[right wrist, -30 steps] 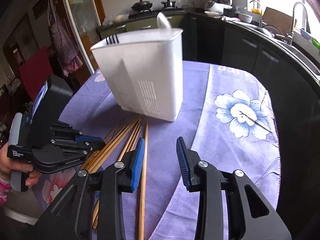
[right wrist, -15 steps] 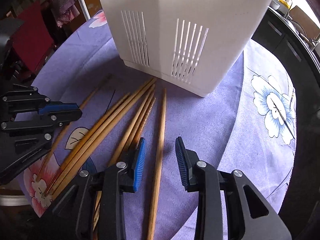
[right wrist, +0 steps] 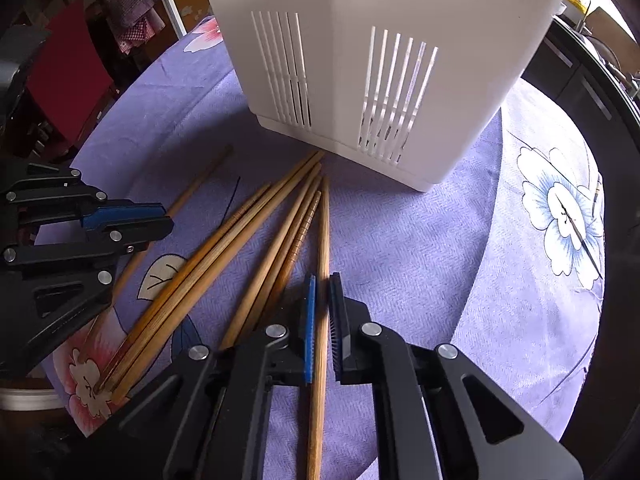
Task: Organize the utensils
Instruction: 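Lift the chopstick with the left tool into the holder while the right tool drops its chopstick in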
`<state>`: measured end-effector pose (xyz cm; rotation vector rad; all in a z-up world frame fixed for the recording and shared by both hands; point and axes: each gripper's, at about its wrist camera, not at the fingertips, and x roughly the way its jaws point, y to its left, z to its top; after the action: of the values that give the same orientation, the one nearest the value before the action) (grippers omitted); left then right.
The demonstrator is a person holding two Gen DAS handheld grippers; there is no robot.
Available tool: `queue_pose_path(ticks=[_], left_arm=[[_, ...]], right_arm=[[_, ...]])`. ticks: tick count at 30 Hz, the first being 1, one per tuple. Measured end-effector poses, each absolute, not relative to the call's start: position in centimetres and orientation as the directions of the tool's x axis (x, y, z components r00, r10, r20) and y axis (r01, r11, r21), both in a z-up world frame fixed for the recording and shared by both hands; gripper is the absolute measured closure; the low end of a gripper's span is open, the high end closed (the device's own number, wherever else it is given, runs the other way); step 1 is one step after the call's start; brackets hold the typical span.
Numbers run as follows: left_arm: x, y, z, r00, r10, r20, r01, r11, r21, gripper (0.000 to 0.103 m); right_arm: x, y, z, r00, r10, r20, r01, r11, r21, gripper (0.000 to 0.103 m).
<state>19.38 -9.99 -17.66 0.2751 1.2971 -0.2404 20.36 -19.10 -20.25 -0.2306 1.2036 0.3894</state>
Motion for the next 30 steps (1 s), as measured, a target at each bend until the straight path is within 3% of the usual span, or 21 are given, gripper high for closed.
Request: queue_pose_path(ticks=[8,20,30], left_arm=[[19.2,-9.6,-16.6,0.269,-0.053,-0.962,0.310,0.950,0.034,0.097],[15.1,-7.7,-8.0,0.436,-0.132,-0.890,0.318,0.948,0.015,0.097],[12.4,-7.2,-4.1,0.502,-0.162,-0.849,0.333,0.943,0.018,0.098]], right_arm=[[17.7,-21.5,-16.5,0.395,0.249,-0.884,-0.387,0.918,0.085,0.096],[12.0,-25.8,-8.3,0.551,0.373,-0.747,-0.391,0.906,0.164,0.096],[9.3,-26.1,-5.5,0.587,0.391,-0.708,-0.409,0.899,0.158,0.096]])
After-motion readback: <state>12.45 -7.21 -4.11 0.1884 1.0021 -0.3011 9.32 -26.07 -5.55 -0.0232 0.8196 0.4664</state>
